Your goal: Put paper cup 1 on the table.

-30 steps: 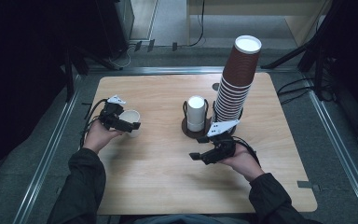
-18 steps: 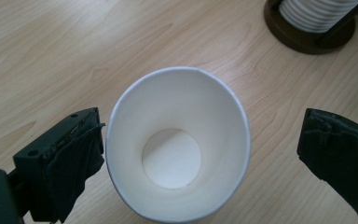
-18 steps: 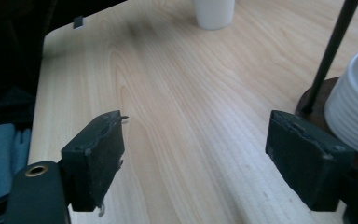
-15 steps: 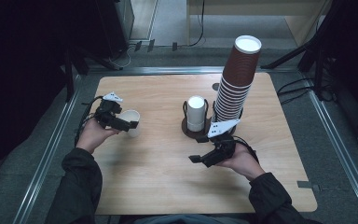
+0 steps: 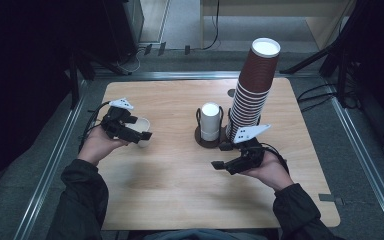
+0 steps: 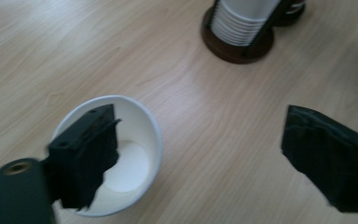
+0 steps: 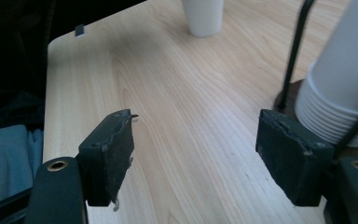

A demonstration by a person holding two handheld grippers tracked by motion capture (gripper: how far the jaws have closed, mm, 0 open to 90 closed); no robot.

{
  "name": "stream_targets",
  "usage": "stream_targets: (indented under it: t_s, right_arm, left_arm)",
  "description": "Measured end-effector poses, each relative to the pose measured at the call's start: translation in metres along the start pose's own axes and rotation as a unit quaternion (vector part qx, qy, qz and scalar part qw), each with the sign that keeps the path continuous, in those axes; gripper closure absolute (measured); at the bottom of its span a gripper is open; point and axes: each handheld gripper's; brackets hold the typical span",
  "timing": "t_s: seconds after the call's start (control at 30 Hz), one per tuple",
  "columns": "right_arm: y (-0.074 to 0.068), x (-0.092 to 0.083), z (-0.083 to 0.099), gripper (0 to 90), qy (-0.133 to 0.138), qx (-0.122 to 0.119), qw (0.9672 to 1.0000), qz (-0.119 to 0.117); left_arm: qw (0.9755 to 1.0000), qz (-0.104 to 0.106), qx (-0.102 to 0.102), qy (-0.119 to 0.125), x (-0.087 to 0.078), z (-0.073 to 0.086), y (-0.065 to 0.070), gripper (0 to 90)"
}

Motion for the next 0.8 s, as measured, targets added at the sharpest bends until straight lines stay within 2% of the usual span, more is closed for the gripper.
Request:
stream_targets:
  t_s: [0.1,0.23,0.33,0.43,0.5,0.6,0.8]
  right_arm:
    - [0.0,-0.009,-0.002,27.7,0.001,0.003,1.0,0.009]
    - [0.0,-0.018,-0.004,28.8,0.0,-0.006,0.9998,0.019]
    - [0.001,-0.023,-0.006,29.6,-0.008,0.002,0.9997,0.023]
    - [0.002,-0.029,-0.007,30.7,-0.011,-0.002,0.9995,0.029]
    - [0.004,-0.032,-0.007,30.8,-0.012,0.001,0.9994,0.033]
    - [0.006,-0.04,-0.012,30.8,-0.008,0.023,0.9992,0.031]
    - [0.012,-0.06,-0.027,30.2,-0.001,0.011,0.9986,0.052]
  left_arm:
    - [0.9999,0.008,0.011,-0.006,0.002,-0.004,0.009,14.1]
    - [0.9994,0.021,0.022,-0.019,0.008,-0.007,0.018,14.8]
    - [0.9987,0.033,0.028,-0.025,0.015,-0.009,0.025,14.9]
    - [0.9979,0.04,0.035,-0.037,0.025,-0.011,0.032,15.0]
    - [0.9976,0.038,0.042,-0.039,0.03,-0.012,0.036,15.0]
    - [0.9973,0.04,0.049,-0.037,0.037,-0.012,0.04,15.0]
    - [0.9963,0.051,0.052,-0.044,0.048,-0.012,0.046,15.1]
Point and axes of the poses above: each handheld gripper's, and its own axes: x roughly forward along the jaws, z roughly out of its underside, y roughly to its right, and after that the axes turned 13 degrees about z, right-handed
